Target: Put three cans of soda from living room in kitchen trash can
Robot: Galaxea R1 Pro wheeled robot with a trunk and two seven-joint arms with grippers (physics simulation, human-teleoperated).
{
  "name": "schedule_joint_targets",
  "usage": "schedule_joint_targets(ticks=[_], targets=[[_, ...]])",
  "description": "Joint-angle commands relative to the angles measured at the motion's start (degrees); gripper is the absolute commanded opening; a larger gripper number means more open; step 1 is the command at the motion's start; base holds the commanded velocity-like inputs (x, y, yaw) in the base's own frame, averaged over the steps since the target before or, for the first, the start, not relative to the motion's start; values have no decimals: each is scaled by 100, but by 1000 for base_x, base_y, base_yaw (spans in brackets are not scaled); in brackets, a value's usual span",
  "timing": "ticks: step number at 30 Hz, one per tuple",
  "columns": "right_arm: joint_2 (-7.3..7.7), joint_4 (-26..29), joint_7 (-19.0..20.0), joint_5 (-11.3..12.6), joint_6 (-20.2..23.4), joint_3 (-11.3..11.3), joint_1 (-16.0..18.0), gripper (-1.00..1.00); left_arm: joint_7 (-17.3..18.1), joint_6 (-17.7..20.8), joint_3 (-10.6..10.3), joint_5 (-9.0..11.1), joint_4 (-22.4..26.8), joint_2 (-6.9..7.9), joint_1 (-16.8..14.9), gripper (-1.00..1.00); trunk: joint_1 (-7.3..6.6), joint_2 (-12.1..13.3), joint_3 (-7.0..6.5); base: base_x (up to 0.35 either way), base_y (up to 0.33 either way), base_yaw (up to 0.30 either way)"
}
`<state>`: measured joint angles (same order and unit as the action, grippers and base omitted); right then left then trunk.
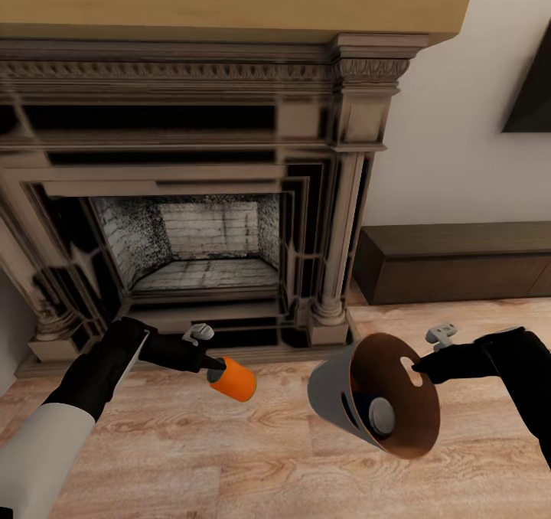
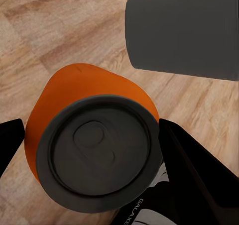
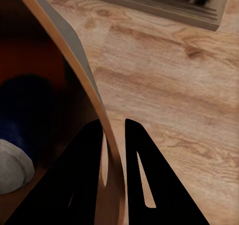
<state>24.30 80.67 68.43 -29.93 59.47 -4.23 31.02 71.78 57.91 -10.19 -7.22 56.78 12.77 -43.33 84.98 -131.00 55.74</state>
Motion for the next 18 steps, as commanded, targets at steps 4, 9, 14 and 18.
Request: schedule_joint_targets(ticks=[4, 9, 14, 18], targets=[[3, 1, 21, 61, 53, 138, 1, -100, 4, -15, 0, -7, 0, -13, 0, -100, 0, 0, -1, 0, 0, 0], [5, -18, 21, 58, 53, 183, 1, -100, -4, -17, 0, -8, 0, -26, 0, -100, 0, 0, -1, 0, 0, 0], [5, -23, 21, 58, 53, 185, -1, -100, -6, -17, 0, -8, 0, -28, 0, -100, 0, 0, -1, 0, 0, 0], [2, -24, 21, 56, 53, 188, -6, -100, 0, -17, 0, -5, 2, -25, 6, -100, 0, 0, -1, 0, 0, 0]])
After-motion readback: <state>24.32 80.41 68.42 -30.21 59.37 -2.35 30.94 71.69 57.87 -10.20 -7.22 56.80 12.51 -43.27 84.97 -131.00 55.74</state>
